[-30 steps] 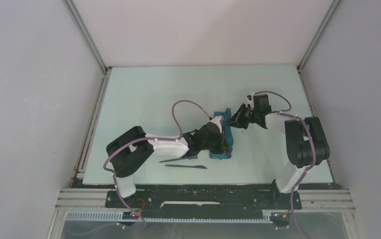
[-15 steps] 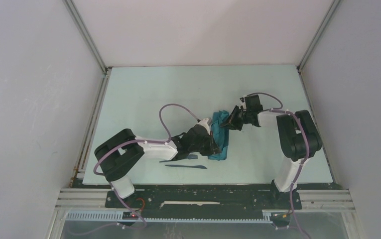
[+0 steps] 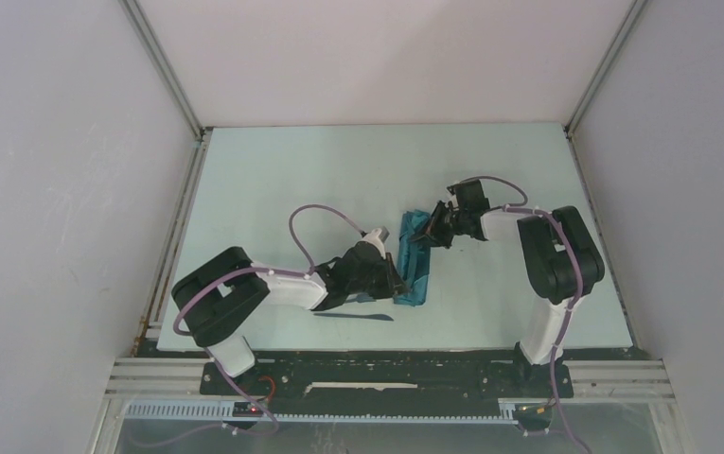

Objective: Fold the napkin into a case and place the utensils inside
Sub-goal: Fold the 2/3-rectangle-folded napkin at the center of the board.

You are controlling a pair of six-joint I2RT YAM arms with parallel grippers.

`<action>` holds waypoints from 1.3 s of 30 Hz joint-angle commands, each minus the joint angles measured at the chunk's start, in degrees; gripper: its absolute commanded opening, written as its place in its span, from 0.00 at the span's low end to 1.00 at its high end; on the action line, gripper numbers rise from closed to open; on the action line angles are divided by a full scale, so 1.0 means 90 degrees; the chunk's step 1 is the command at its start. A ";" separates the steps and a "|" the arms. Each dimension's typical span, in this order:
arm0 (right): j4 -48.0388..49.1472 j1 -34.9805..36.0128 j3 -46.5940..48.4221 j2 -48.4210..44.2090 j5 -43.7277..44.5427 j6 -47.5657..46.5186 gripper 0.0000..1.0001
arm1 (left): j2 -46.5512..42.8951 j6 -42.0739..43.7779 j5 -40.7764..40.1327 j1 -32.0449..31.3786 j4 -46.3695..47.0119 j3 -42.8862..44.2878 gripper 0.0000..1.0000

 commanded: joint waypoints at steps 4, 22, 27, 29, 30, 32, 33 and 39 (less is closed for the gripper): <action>0.0351 0.0090 0.0270 0.0072 0.0260 0.0237 0.00 | -0.0730 0.0191 0.0135 -0.0009 0.0045 -0.0322 0.46; 0.0085 0.0228 0.0413 0.0042 0.0428 0.0135 0.00 | -0.0325 0.1792 -0.1392 -0.0028 -0.4853 0.2910 0.98; 0.0068 0.0247 0.0431 0.0014 0.0389 0.0124 0.00 | 0.0502 0.2248 -0.1758 -0.0117 -0.5113 0.3581 0.91; 0.0067 0.0245 0.0427 0.0004 0.0373 0.0114 0.00 | 0.0682 0.2280 -0.1819 -0.0117 -0.5120 0.3684 0.83; 0.0067 0.0250 0.0424 -0.0004 0.0377 0.0112 0.00 | 0.0752 0.2283 -0.1826 -0.0116 -0.5077 0.3699 0.81; 0.0067 0.0274 0.0423 -0.0014 0.0388 0.0093 0.00 | 0.0831 0.2299 -0.1782 -0.0116 -0.4971 0.3710 0.73; 0.0067 0.0288 0.0422 -0.0021 0.0403 0.0071 0.00 | 0.0830 0.2278 -0.1808 -0.0116 -0.4921 0.3690 0.69; 0.0067 0.0368 0.0429 -0.0084 0.0408 -0.0047 0.00 | 0.0670 0.2137 -0.1784 -0.0057 -0.4615 0.3376 0.45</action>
